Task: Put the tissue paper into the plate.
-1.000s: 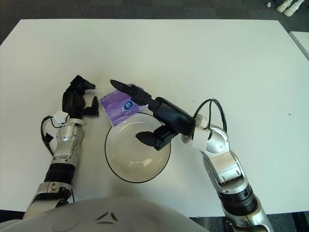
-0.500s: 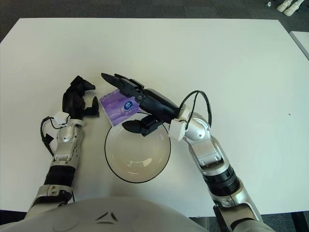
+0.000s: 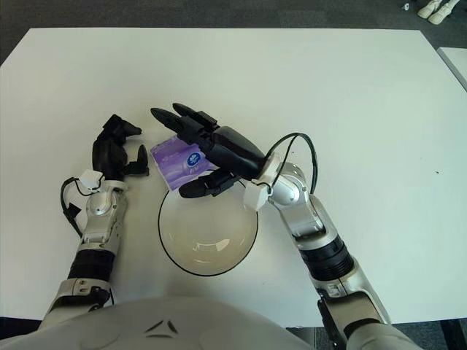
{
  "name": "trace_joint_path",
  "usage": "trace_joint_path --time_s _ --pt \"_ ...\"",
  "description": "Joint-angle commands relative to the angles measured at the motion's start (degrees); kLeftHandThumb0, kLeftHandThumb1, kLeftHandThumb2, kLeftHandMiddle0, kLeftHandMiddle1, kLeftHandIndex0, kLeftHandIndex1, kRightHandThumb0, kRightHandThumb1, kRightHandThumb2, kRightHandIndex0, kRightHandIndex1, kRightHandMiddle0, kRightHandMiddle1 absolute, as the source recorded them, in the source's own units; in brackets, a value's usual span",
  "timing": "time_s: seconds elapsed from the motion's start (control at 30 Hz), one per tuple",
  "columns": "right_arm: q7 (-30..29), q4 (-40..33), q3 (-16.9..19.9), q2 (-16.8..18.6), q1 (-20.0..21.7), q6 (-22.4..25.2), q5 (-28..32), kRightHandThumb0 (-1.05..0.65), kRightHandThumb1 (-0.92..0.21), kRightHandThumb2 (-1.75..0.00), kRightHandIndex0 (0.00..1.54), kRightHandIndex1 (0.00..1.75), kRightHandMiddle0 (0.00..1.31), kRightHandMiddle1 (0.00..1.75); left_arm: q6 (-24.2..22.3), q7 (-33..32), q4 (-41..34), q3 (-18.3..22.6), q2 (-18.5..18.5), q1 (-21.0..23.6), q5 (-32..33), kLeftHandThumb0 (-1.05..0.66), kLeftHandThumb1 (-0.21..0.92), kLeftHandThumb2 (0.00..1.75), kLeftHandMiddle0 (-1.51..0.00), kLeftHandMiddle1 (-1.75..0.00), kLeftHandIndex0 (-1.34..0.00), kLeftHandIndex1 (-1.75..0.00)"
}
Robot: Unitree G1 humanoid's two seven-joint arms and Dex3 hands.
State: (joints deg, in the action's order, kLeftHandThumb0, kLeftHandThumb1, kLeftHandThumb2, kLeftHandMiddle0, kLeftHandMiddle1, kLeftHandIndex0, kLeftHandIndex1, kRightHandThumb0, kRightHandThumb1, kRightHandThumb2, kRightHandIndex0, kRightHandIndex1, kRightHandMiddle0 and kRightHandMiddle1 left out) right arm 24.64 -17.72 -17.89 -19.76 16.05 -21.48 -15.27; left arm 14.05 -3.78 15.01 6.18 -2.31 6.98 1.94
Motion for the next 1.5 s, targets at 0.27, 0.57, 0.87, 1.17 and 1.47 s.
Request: trace_joint_path --time_s 0.27,0.57,0.87,1.17,1.47 --pt "-5.10 9.07 -1.64 1.07 3.88 -7.52 -7.75 -0.89 -0.70 -0.55 0.00 0.00 0.00 0.00 -3.70 -1.36 2.25 -0.92 -0.45 -5.19 -1.63 -0.01 -0.01 1.70 -0.83 -1.75 -0.65 -1.74" --pt "-9.02 9.85 -1.27 0.67 4.68 -8.17 -15.31 -0.84 -0.61 -0.68 0.00 0.00 0.00 0.00 -3.56 -0.84 0.77 -1.30 -0.63 -5.83 -1.13 -0.01 0.10 1.57 -0.76 -1.73 -0.55 -1.75" --pt "-14.18 10.03 -0.80 0.80 4.19 -8.66 -20.20 -0.72 -0.55 -0.85 0.00 0.00 0.00 0.31 -4.16 -0.98 0.50 -1.32 -0.51 -5.92 -1.03 -0.01 0.06 1.62 -0.79 -1.75 -0.58 -1.75" --pt "-14.43 10.11 -1.50 0.58 4.01 -6.51 -21.88 -0.59 -0.49 -0.95 0.00 0.26 0.00 0.94 -4.60 -1.10 -0.05 -1.09 -0.76 -6.20 -0.49 -0.01 -0.05 1.73 -0.87 -1.75 -0.68 -1.73" --pt "-11.17 9.41 -2.39 -1.41 3.69 -4.36 -23.18 -0.54 -0.53 -0.98 0.00 0.28 0.00 0.89 -2.91 0.92 -0.76 -1.23 -0.64 -6.62 1.23 -0.01 -0.07 1.75 -0.88 -1.75 -0.72 -1.71"
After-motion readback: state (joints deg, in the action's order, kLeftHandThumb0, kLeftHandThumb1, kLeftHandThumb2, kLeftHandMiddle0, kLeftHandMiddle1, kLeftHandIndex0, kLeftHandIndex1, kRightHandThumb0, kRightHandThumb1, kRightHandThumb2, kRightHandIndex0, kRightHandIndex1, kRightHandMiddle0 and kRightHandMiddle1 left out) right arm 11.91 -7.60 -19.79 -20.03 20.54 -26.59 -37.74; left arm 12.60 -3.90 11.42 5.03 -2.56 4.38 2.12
